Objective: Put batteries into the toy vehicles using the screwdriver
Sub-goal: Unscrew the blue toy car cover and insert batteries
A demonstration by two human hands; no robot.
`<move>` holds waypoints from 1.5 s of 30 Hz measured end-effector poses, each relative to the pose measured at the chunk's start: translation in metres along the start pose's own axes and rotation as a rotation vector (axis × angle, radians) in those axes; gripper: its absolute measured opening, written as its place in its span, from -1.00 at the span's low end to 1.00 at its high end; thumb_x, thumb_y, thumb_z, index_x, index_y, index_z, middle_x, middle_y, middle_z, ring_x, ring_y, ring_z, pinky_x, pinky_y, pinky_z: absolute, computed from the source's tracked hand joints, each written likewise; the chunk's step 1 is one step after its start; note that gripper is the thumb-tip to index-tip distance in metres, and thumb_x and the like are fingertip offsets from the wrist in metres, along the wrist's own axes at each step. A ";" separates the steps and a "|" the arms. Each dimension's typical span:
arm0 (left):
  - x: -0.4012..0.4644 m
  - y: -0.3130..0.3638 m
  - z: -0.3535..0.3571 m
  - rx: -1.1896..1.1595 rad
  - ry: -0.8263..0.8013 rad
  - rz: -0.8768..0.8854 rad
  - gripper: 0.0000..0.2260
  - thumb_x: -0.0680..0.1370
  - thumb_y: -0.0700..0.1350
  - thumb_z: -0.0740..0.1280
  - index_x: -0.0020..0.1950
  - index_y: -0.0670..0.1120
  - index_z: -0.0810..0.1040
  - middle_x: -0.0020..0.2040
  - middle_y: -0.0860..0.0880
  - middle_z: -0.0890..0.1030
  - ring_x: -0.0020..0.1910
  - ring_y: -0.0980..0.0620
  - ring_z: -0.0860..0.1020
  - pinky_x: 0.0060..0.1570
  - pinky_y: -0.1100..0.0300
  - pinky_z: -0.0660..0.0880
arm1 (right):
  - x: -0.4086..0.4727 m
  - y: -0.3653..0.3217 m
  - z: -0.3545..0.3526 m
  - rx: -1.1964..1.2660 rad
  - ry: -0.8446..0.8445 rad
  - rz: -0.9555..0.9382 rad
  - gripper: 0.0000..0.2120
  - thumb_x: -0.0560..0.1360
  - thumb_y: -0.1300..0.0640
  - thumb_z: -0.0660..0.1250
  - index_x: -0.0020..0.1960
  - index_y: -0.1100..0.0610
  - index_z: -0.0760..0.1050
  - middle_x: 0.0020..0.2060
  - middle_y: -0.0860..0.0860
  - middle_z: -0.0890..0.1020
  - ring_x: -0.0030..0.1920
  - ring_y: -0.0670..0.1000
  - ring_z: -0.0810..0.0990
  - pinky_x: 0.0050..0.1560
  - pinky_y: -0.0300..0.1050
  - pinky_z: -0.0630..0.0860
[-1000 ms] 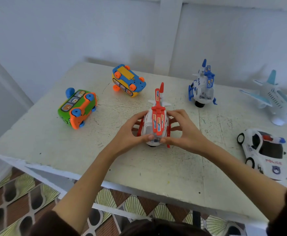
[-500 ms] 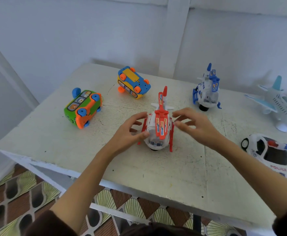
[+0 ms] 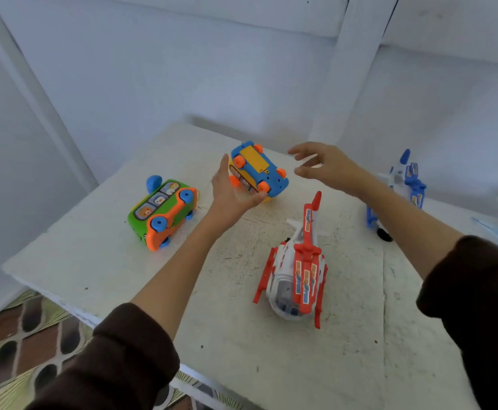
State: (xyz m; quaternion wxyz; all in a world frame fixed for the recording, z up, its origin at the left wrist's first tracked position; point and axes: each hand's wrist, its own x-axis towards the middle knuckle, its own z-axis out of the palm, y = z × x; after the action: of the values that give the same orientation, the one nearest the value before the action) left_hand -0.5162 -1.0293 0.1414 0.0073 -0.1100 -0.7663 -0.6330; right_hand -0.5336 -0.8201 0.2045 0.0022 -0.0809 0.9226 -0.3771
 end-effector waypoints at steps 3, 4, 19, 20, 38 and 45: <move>0.020 -0.011 0.003 0.063 0.064 0.007 -0.42 0.27 0.03 0.54 0.09 0.23 0.24 0.01 0.29 0.32 -0.06 0.51 0.46 -0.02 0.40 0.42 | 0.026 0.001 0.010 -0.031 -0.173 0.037 -0.56 0.50 0.19 0.33 0.35 0.01 0.36 0.27 0.07 0.42 0.13 0.04 0.51 -0.11 -0.24 0.43; 0.025 -0.015 0.006 0.118 0.088 0.000 -0.42 0.19 0.15 0.48 0.09 0.25 0.27 0.04 0.25 0.40 0.03 0.42 0.48 0.06 0.26 0.47 | 0.032 0.002 0.014 -0.029 -0.209 0.046 -0.53 0.51 0.22 0.31 0.38 -0.01 0.33 0.30 0.07 0.39 0.15 0.05 0.49 -0.07 -0.19 0.43; 0.058 0.000 0.011 -0.095 -0.085 0.120 -0.27 0.44 -0.21 0.49 0.41 0.18 0.13 0.24 0.23 0.37 0.27 0.05 0.47 0.03 0.19 0.58 | 0.040 -0.007 0.010 0.087 -0.082 -0.045 -0.35 0.41 0.35 0.39 0.39 -0.03 0.28 0.22 0.04 0.41 -0.16 -0.03 0.52 -0.13 -0.23 0.55; 0.059 0.012 0.010 -0.124 -0.120 0.134 -0.23 0.47 -0.29 0.44 0.47 0.13 0.06 0.29 0.19 0.35 0.31 -0.02 0.45 -0.01 0.23 0.58 | 0.035 -0.013 0.001 0.105 -0.036 -0.068 -0.36 0.40 0.35 0.39 0.39 -0.02 0.29 0.20 0.02 0.41 -0.19 -0.05 0.53 -0.15 -0.24 0.56; -0.039 0.191 0.146 -0.219 -0.509 0.422 -0.16 0.46 -0.27 0.44 0.47 0.25 -0.02 0.47 0.01 0.23 0.28 -0.02 0.52 0.00 0.14 0.59 | -0.174 -0.022 -0.164 0.189 0.342 -0.305 -0.59 0.56 0.18 0.24 0.34 -0.09 0.24 0.13 -0.18 0.40 0.13 -0.03 0.52 0.05 -0.15 0.57; -0.126 0.210 0.266 -0.184 -0.555 0.441 -0.19 0.49 -0.22 0.43 0.46 0.27 -0.02 0.47 0.05 0.25 0.23 0.02 0.55 0.03 0.11 0.60 | -0.295 0.054 -0.218 0.152 0.396 -0.269 -0.59 0.54 0.13 0.26 0.35 -0.07 0.27 0.20 -0.08 0.42 0.14 -0.03 0.52 0.05 -0.17 0.56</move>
State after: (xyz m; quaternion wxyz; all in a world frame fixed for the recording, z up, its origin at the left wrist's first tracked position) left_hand -0.3215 -0.7546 0.2725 -0.0743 -0.4403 -0.6369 -0.6284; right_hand -0.2643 -0.5862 0.3064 -0.2229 -0.1271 0.8550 -0.4507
